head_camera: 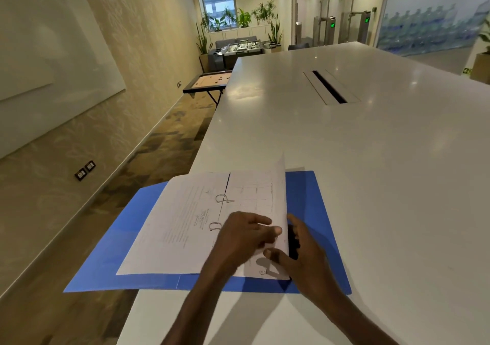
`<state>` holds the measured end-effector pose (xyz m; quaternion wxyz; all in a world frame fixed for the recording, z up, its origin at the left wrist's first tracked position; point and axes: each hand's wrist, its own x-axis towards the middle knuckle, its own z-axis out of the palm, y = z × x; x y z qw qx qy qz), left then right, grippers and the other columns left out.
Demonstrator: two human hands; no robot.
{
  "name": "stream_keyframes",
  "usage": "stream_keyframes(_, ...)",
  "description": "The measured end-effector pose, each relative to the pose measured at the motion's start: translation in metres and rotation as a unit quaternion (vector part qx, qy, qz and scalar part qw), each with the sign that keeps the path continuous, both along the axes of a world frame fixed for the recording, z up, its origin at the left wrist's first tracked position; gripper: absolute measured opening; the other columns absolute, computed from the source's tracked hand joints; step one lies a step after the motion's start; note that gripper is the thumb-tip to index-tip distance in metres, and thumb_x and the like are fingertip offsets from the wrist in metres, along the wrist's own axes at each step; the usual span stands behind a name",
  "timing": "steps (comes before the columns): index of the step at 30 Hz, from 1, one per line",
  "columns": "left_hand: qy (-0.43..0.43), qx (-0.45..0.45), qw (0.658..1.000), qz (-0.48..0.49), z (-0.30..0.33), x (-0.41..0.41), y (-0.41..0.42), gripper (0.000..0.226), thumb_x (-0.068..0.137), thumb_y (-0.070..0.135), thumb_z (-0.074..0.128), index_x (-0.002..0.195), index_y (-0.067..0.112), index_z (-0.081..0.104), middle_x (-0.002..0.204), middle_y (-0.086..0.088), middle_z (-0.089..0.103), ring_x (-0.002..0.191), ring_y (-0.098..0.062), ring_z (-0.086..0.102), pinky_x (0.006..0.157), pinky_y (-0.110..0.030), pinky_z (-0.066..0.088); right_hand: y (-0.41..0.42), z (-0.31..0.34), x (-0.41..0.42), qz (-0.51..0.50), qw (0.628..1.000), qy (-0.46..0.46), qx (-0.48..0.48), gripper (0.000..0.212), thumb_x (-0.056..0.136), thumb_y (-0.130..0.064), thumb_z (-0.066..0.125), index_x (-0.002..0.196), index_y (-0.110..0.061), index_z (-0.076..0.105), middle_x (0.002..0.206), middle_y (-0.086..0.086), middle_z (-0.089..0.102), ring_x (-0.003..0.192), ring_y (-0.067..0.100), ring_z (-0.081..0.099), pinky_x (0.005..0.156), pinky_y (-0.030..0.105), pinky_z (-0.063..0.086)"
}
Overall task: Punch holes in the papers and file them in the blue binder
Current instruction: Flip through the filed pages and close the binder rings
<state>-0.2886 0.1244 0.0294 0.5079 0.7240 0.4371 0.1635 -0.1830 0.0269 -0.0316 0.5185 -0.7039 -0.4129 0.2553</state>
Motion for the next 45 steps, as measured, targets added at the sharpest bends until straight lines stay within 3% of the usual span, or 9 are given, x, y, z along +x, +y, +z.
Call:
stream_keyframes(7, -0.007, 0.000, 1.000, 0.016, -0.012, 0.006, -0.007, 0.008, 0.077, 0.022, 0.079, 0.075, 0.023, 0.071, 0.068, 0.011, 0.069, 0.054, 0.000, 0.066, 0.048, -0.006, 0.046, 0.000, -0.006, -0.001, 0.003, 1.000, -0.028, 0.009, 0.101, 0.055, -0.088, 0.050, 0.136, -0.029, 0.037, 0.126, -0.013, 0.056, 0.103, 0.007, 0.062, 0.089, 0.023, 0.054)
stream_keyframes(12, -0.037, -0.026, 0.998, 0.041, -0.013, 0.004, -0.006, 0.008, 0.073, 0.021, 0.081, 0.074, 0.017, 0.075, 0.066, 0.003, 0.074, 0.060, -0.010, 0.071, 0.052, -0.011, 0.051, 0.001, -0.008, 0.000, -0.001, 1.000, -0.008, 0.014, 0.103, 0.055, -0.089, 0.048, 0.138, -0.029, 0.036, 0.128, -0.013, 0.055, 0.105, 0.011, 0.062, 0.089, 0.031, 0.056)
stream_keyframes(16, -0.067, -0.041, 0.995, 0.056, -0.016, 0.002, -0.004, 0.021, 0.067, 0.021, 0.085, 0.079, 0.007, 0.075, 0.073, -0.004, 0.075, 0.066, -0.019, 0.073, 0.063, -0.025, 0.060, -0.001, -0.004, 0.001, -0.004, 1.000, 0.006, 0.017, 0.098, 0.052, -0.091, 0.049, 0.133, -0.037, 0.033, 0.123, -0.018, 0.053, 0.104, 0.011, 0.063, 0.083, 0.019, 0.054)
stream_keyframes(21, -0.093, -0.040, 0.992, 0.072, -0.018, 0.000, -0.002, 0.042, 0.053, 0.039, 0.086, 0.079, 0.008, 0.075, 0.077, -0.006, 0.075, 0.074, -0.026, 0.073, 0.075, -0.042, 0.061, -0.001, 0.003, 0.000, -0.001, 1.000, 0.019, 0.016, 0.089, 0.064, -0.069, 0.063, 0.138, -0.032, 0.030, 0.123, -0.015, 0.052, 0.103, 0.013, 0.063, 0.080, 0.021, 0.055)
stream_keyframes(24, -0.106, -0.044, 0.990, 0.088, -0.014, -0.001, 0.000, 0.026, 0.065, 0.035, 0.083, 0.079, 0.014, 0.075, 0.080, 0.002, 0.076, 0.075, -0.022, 0.073, 0.070, -0.035, 0.061, -0.001, 0.003, 0.001, -0.008, 0.999, 0.032, 0.006, 0.082, 0.074, -0.046, 0.069, 0.142, -0.029, 0.026, 0.125, -0.011, 0.053, 0.103, 0.013, 0.062, 0.078, 0.024, 0.056)
stream_keyframes(34, -0.079, 0.074, 0.975, 0.193, 0.045, -0.061, 0.041, 0.019, 0.071, 0.026, 0.082, 0.088, 0.020, 0.074, 0.058, 0.012, 0.071, 0.051, -0.006, 0.065, 0.053, -0.020, 0.053, -0.002, 0.003, -0.001, -0.007, 0.999, 0.043, 0.005, 0.068, 0.083, -0.034, 0.069, 0.136, -0.034, 0.028, 0.122, -0.015, 0.053, 0.096, 0.004, 0.060, 0.072, 0.014, 0.053)
stream_keyframes(36, -0.080, 0.091, 0.967, 0.224, 0.054, -0.079, 0.053, 0.030, 0.068, 0.026, 0.084, 0.095, 0.015, 0.076, 0.062, 0.005, 0.073, 0.056, -0.015, 0.065, 0.061, -0.027, 0.054, -0.002, 0.004, -0.001, -0.010, 0.999, 0.034, 0.001, 0.069, 0.083, -0.034, 0.069, 0.138, -0.032, 0.028, 0.126, -0.014, 0.052, 0.103, 0.007, 0.058, 0.081, 0.022, 0.055)
stream_keyframes(39, -0.067, 0.131, 0.957, 0.251, 0.061, -0.106, 0.064, 0.024, 0.073, 0.017, 0.081, 0.096, 0.015, 0.073, 0.055, 0.006, 0.069, 0.047, -0.008, 0.061, 0.040, -0.011, 0.046, -0.002, 0.004, -0.002, -0.013, 1.000, 0.023, -0.002, 0.071, 0.083, -0.036, 0.068, 0.140, -0.031, 0.027, 0.134, -0.009, 0.051, 0.114, 0.013, 0.056, 0.089, 0.035, 0.056)
stream_keyframes(45, 0.010, 0.172, 0.934, 0.313, 0.044, -0.152, 0.090, 0.035, 0.077, 0.023, 0.079, 0.108, 0.006, 0.071, 0.082, -0.013, 0.068, 0.060, -0.017, 0.055, 0.042, -0.019, 0.041, -0.001, 0.001, -0.002, -0.018, 1.000, 0.003, 0.001, 0.072, 0.083, -0.036, 0.067, 0.142, -0.028, 0.026, 0.135, -0.010, 0.050, 0.115, 0.010, 0.054, 0.087, 0.027, 0.053)
